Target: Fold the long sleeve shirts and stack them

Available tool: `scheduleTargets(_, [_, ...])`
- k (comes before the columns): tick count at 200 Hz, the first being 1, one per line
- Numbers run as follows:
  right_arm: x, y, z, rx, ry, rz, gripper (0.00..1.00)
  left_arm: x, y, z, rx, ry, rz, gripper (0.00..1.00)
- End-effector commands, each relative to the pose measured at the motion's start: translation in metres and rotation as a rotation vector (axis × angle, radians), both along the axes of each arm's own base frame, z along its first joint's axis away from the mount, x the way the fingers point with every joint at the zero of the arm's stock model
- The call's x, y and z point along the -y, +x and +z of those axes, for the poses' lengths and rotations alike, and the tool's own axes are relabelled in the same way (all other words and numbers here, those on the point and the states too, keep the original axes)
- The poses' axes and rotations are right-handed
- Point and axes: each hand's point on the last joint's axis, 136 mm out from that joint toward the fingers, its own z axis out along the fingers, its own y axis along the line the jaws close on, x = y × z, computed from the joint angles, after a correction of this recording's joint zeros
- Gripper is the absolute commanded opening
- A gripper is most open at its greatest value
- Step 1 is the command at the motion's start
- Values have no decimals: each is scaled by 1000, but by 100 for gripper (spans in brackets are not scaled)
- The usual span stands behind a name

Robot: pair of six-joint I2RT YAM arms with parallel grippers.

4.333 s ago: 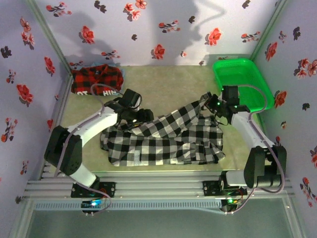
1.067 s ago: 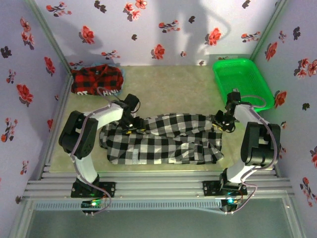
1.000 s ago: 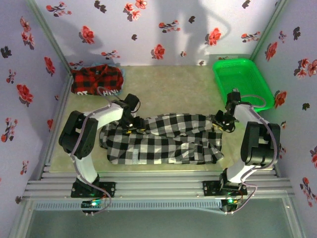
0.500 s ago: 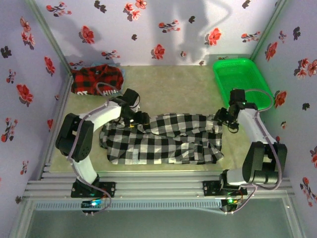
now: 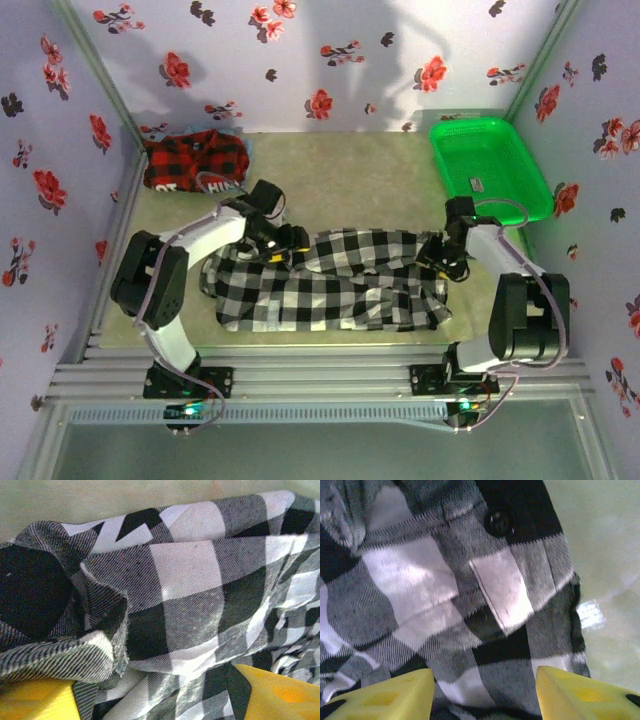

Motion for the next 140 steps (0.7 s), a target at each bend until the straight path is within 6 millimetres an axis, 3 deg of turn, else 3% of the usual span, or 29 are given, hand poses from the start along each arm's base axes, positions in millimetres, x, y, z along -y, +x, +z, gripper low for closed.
scheduleTargets(1, [1, 13, -13, 13, -3, -58, 55, -11, -7, 1, -24, 16, 65, 71])
scheduleTargets(33, [7, 21, -19, 18, -32, -80, 48, -62, 2, -10, -10, 165, 177, 74])
scheduleTargets(59, [11, 21, -25, 12, -52, -96, 38, -91, 17, 0, 30, 186, 270, 75])
scheduleTargets(76, [13, 23, -22, 28, -60, -111, 30, -83, 25, 20, 76, 138, 264, 77])
scheduleTargets(102, [11, 22, -10, 40, -55, -105, 17, -43, 20, 41, 89, 19, 217, 77])
scheduleTargets(120, [12, 16, -1, 39, -58, -97, 15, -22, 5, 36, 42, -13, 200, 77])
scheduleTargets(140, [12, 6, 9, 34, -63, -88, 14, -14, -4, 19, 2, -22, 222, 74])
